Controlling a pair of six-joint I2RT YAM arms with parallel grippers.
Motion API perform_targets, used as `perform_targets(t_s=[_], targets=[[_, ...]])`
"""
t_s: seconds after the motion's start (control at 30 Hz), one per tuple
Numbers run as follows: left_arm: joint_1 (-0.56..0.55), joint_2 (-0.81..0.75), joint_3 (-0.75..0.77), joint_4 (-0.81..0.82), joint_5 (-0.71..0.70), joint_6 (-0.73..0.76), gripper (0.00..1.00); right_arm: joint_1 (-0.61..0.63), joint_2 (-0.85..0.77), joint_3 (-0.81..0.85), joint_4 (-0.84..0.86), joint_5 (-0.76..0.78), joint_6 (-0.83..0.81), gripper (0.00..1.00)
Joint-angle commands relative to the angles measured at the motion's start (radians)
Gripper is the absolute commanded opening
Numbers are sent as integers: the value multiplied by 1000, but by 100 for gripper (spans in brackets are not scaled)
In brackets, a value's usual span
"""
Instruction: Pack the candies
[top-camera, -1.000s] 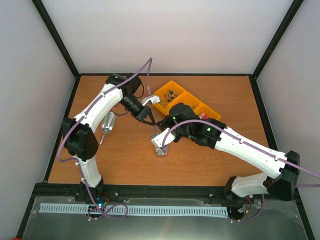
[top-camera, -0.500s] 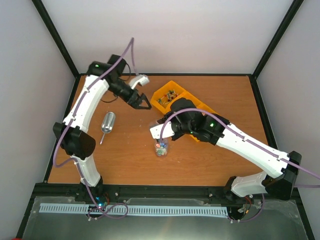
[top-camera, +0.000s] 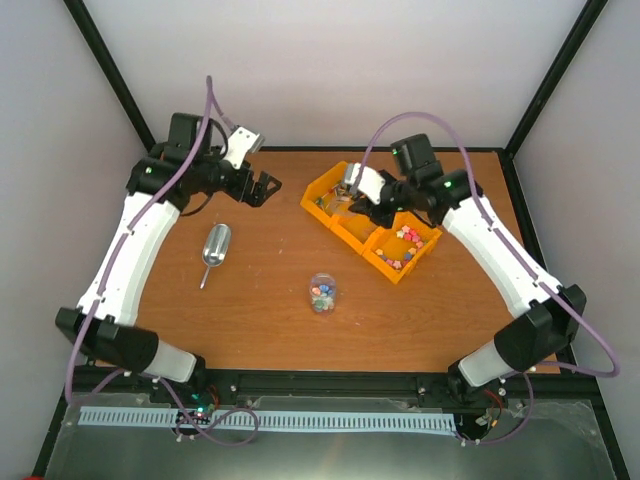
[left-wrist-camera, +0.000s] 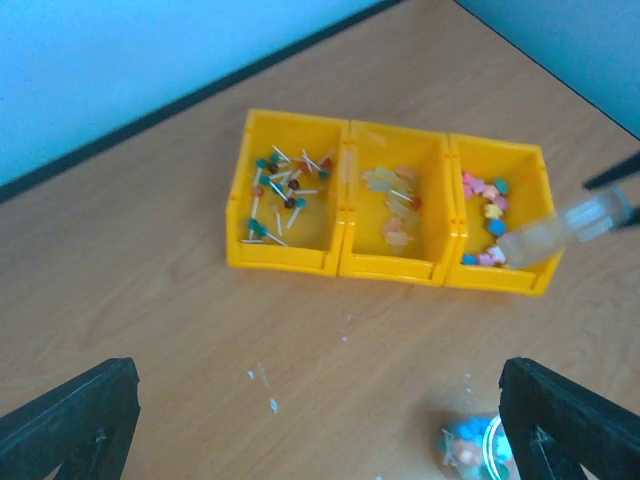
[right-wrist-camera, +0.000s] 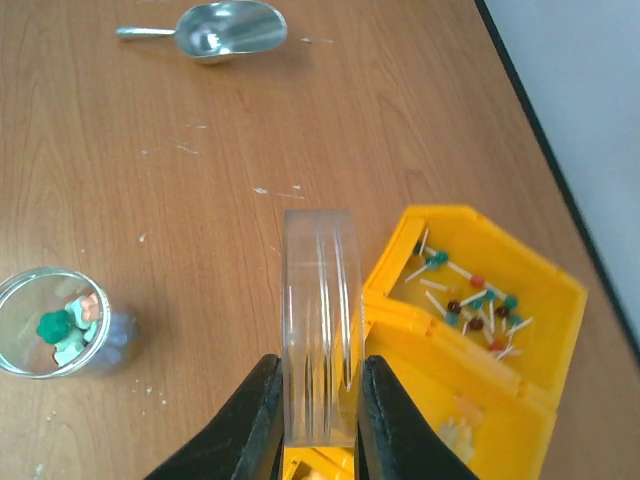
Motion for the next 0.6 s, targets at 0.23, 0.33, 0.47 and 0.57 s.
perform_targets(t_s=[0.23, 0.33, 0.47, 0.57], targets=[[-154, -139, -193, 205, -73, 288, 100, -248, 130, -10, 127, -569, 585, 3], [-211, -156, -248, 198, -92, 388, 100, -248, 152, -69, 268, -636, 780, 3], [-256, -225, -370, 285, -87, 478, 100, -247, 193, -150, 429, -694, 1002, 3], [-275, -230, -400, 265, -59, 540, 100, -244, 210, -217, 517, -720, 1125, 3]])
